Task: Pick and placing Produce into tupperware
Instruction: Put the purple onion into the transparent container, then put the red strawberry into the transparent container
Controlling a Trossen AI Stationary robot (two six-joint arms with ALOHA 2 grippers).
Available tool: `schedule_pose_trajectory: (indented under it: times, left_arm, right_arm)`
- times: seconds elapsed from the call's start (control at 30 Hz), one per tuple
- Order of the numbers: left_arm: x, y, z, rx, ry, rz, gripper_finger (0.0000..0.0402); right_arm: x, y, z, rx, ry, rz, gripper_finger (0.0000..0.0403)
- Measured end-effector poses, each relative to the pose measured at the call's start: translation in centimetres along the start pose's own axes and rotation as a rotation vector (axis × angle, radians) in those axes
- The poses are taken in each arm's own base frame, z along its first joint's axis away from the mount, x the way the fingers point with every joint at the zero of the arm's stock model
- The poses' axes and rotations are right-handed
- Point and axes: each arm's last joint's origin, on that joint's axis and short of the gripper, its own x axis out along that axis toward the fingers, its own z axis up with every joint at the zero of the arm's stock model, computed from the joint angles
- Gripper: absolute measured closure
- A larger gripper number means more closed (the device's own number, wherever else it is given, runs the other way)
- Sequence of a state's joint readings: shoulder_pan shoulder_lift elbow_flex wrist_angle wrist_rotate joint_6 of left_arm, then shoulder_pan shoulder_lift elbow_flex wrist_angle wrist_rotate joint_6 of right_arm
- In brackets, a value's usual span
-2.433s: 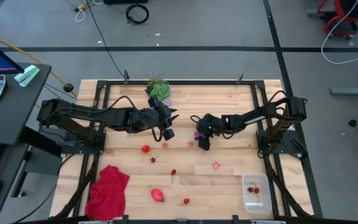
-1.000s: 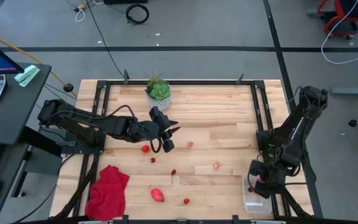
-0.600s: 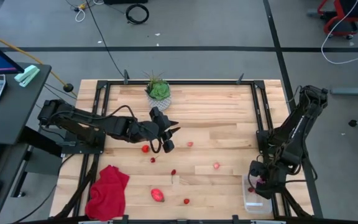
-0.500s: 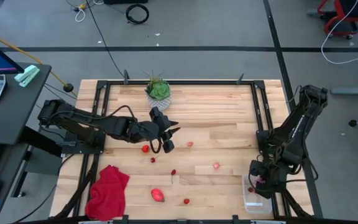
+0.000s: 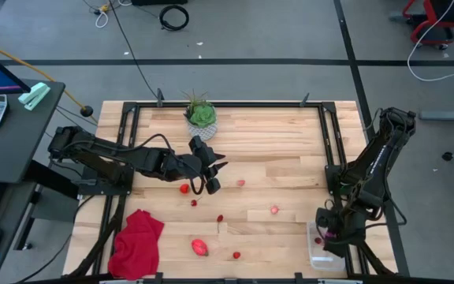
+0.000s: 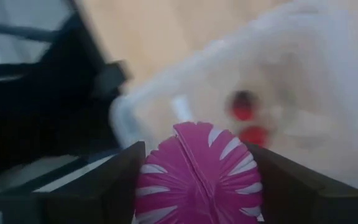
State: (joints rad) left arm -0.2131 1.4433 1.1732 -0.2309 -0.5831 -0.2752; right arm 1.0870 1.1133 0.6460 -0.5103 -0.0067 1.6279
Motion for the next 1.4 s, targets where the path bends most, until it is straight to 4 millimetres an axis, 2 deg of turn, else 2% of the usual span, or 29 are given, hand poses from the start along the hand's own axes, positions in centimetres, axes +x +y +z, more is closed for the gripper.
schedule_pose_trajectory:
  times: [0.17,0.3,0.53,0.67,0.8,0.93,1.07,1.2,1.4]
  left_arm:
    - [0.0,0.0,0.0,0.002,0.003,0.001,0.0294]
    - [0.3,-0.1,-0.3,0.007,0.013,0.004,0.0294]
    - [0.8,-0.3,-0.8,0.026,0.039,0.010,0.0294]
    - [0.8,-0.3,-0.8,0.017,0.034,0.009,0.0294]
    - [0.7,-0.5,-0.7,-0.022,0.029,0.005,0.0294]
    - [0.2,-1.1,-1.3,-0.074,0.065,-0.006,0.0294]
    - [-1.1,-2.6,-2.5,-0.094,0.125,-0.043,0.0299]
    - [-2.8,-4.1,-3.9,-0.098,0.188,-0.061,0.0310]
    - [-5.3,-4.4,-6.5,-0.145,0.242,0.136,0.0331]
  right_arm:
    - [-0.1,0.9,0.1,-0.131,-0.052,0.093,0.0104]
    - [0.0,0.5,0.3,-0.223,-0.099,0.044,0.0084]
    - [-0.1,0.0,0.2,-0.250,-0.058,-0.005,0.0071]
    - [-0.1,0.1,0.6,-0.399,-0.071,-0.006,0.0070]
    - [-0.2,0.1,2.3,-0.486,-0.143,-0.031,0.0070]
    - [-0.5,-0.2,5.0,-0.546,-0.324,-0.117,0.0070]
    - [-1.0,-0.7,7.7,-0.603,-0.488,-0.251,0.0070]
    - [-1.7,-1.1,9.9,-0.577,-0.632,-0.340,0.0070]
    - [-2.5,-0.6,11.8,-0.476,-0.750,-0.265,0.0070]
